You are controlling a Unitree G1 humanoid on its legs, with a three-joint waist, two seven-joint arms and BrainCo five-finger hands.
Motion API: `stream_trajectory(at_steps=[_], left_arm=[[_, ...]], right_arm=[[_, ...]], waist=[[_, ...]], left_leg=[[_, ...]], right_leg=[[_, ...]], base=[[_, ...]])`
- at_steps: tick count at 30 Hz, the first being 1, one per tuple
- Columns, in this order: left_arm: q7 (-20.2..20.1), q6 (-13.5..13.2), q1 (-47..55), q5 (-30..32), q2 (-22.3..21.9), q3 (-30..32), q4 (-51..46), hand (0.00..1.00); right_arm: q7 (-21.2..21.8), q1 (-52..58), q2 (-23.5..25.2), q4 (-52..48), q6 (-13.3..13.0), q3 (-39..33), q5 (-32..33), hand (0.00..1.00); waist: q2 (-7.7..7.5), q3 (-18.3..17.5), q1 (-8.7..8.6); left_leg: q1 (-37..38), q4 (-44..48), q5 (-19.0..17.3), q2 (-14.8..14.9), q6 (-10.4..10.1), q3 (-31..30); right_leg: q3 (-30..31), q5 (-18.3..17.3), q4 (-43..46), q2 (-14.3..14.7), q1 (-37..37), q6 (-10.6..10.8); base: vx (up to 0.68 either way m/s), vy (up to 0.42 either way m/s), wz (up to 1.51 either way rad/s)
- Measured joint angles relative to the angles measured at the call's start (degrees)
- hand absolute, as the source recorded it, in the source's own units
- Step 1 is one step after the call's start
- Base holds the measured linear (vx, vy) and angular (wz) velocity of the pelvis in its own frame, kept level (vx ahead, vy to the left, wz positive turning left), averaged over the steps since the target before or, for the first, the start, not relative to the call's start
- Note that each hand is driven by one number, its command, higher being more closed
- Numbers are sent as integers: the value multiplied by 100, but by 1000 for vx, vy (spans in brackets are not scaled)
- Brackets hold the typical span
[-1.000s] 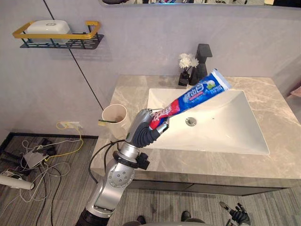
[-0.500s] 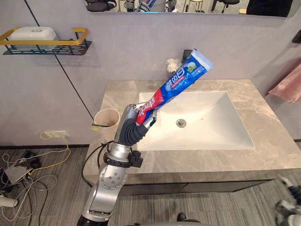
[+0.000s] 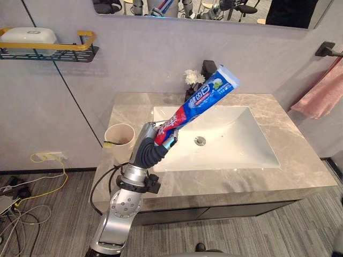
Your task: Organize washtable
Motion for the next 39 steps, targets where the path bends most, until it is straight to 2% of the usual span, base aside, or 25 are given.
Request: stream_trajectory(at_steps=[2,6,9,14,18,22,29,39], left_arm=[[-17,-2,-5,-50,0,-63,0,100],[-10,-1,-85,-93,-1,-237,0,100],[14,1,-180,-95,2,-408,0,100],[125,1,-377,-100,-1,-512,0,100],[256,4,-376,-193,1,-510,2,100],[380,1,-376,-197,-5,-493,2,100],[405,13,-377,-189,-5,-422,5,100],[494,18,-376,-189,-12,-397,6,100]], right_arm=[[167,-325,-2,3,-3,573,332,0],[404,-600,48,17,6,1429,684,0],[559,-839,338,28,47,2167,1027,0],[800,-1001,678,42,242,2870,1368,0],[810,-1023,880,60,313,3220,1519,0],[926,-1025,1003,73,424,3503,1695,0],[1076,-1026,1070,95,483,3969,1750,0],[1182,-1025,1427,294,565,4401,2259,0]], waist=[[63,-42,31],[69,-46,144],[64,-48,202],[37,-48,333],[29,-44,325],[-41,-44,324],[-111,-48,322],[-131,-42,318]], left_leg=[[-88,54,22,-17,16,-199],[-139,49,77,-88,67,-365],[-161,9,147,-167,108,-475],[-152,-180,339,-245,132,-616],[-77,-385,485,-291,142,-671],[13,-566,566,-295,125,-682],[31,-623,602,-299,120,-717],[48,-681,607,-308,125,-725]], right_leg=[[-218,0,-6,-15,48,0],[-396,0,-37,-74,112,-1],[-537,0,-42,-140,139,0],[-703,1,-40,-202,143,-1],[-763,2,-26,-238,141,0],[-790,2,-36,-238,134,0],[-830,7,-108,-223,175,6],[-840,6,-123,-225,211,5]], base=[[13,-19,41],[-14,1,26],[-40,1,21],[-57,-8,19],[-67,-9,8],[-43,-6,0],[10,-3,1],[9,0,0]])
